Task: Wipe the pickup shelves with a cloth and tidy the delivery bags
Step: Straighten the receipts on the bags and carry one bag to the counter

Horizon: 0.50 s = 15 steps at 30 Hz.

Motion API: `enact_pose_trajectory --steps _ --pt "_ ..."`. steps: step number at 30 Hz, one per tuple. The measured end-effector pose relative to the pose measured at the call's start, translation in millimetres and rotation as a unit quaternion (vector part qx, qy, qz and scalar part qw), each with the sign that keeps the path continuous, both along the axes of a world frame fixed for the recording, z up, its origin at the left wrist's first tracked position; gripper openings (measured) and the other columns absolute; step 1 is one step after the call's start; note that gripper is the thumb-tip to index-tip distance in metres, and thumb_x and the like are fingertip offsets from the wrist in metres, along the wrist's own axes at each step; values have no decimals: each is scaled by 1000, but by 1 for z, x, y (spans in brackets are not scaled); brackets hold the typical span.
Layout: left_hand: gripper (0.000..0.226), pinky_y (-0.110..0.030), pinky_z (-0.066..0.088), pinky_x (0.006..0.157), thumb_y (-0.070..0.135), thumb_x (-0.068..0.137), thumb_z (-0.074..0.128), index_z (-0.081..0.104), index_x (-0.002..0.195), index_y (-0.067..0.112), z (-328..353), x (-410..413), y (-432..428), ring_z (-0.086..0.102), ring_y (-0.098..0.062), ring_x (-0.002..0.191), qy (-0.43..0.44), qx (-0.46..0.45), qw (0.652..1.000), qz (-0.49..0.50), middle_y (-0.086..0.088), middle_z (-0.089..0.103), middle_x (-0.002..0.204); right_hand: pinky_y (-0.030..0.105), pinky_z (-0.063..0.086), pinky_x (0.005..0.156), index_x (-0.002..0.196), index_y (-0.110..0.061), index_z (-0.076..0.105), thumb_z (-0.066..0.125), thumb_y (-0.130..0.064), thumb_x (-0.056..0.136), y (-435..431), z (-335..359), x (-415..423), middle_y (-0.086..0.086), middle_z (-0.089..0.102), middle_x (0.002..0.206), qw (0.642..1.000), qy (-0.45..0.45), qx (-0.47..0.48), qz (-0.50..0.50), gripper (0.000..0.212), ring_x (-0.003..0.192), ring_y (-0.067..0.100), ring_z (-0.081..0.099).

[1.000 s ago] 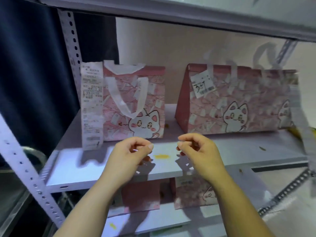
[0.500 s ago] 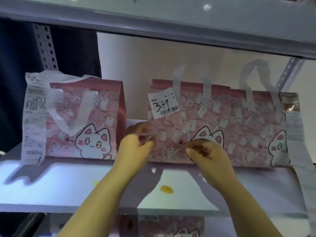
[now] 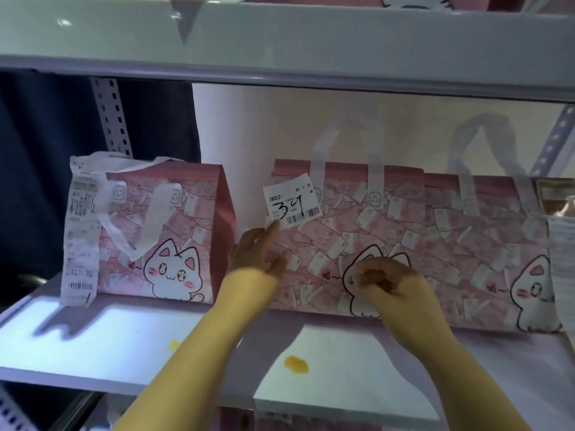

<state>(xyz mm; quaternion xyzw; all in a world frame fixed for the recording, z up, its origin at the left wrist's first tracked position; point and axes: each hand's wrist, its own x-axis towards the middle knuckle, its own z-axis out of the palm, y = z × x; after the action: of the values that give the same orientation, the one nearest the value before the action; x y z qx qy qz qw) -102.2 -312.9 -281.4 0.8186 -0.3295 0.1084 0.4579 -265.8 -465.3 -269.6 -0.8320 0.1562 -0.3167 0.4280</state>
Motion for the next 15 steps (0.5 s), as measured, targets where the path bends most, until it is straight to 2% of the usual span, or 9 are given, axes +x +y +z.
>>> enact_pose_trajectory --steps 2,4,5,6,8,10,11,13,15 --pt "53 -19 30 93 24 85 62 44 135 29 4 -2 4 42 -21 119 1 -11 1000 4 0 45 132 19 47 54 82 -38 64 64 -13 82 0 1 -1 -20 69 76 1000 2 -1 -6 25 70 4 62" --pt "48 -28 37 98 22 82 66 52 127 28 10 -6 11 45 -24 117 -7 -24 1000 1 -4 47 126 18 47 54 81 -39 64 64 -13 81 0 1 -2 -19 69 75 1000 -5 1 -18 27 71 5 62" --pt "43 -34 41 97 20 80 67 56 121 26 13 -9 15 48 -26 112 -16 -33 999 2 -5 48 119 13 46 52 80 -40 63 63 -12 81 1 1 -3 -21 68 76 1000 -13 6 -23 29 72 2 62" --pt "37 -37 45 92 19 79 68 60 115 22 15 -12 18 53 -27 104 -25 -46 999 8 -4 50 109 9 45 54 80 -41 63 62 -10 82 2 0 -4 -25 67 78 999 -19 14 -26 30 73 -1 62" --pt "24 -38 52 70 23 80 67 64 99 8 17 -17 24 57 -25 72 -20 -56 998 21 -3 56 83 5 44 57 81 -41 63 61 -9 82 3 -1 -8 -27 67 79 999 -20 26 -39 32 74 -5 61" --pt "28 -39 49 51 26 82 65 63 88 -1 20 -22 25 47 -22 50 -27 -56 998 9 -14 62 71 8 45 57 81 -42 63 61 -12 82 2 -3 -14 -22 68 78 998 -18 23 -62 31 72 -3 62" --pt "23 -36 47 51 26 82 65 64 89 4 23 -26 24 48 -18 54 -45 -59 997 -7 -13 64 78 11 47 58 81 -43 63 62 -14 83 2 -4 -18 -18 69 78 997 -21 22 -76 28 71 -1 62" --pt "17 -27 44 64 25 82 65 63 98 22 29 -37 20 55 -11 75 -66 -69 995 -44 2 62 94 19 51 62 81 -42 63 64 -19 83 0 -7 -28 -11 69 77 994 -28 20 -103 23 71 3 63" --pt "19 -23 43 66 25 81 64 61 100 29 31 -49 12 58 -8 83 -47 -73 992 -86 10 62 94 18 50 60 80 -39 64 66 -18 83 -3 -10 -41 -9 67 73 991 -38 30 -122 21 67 4 62"
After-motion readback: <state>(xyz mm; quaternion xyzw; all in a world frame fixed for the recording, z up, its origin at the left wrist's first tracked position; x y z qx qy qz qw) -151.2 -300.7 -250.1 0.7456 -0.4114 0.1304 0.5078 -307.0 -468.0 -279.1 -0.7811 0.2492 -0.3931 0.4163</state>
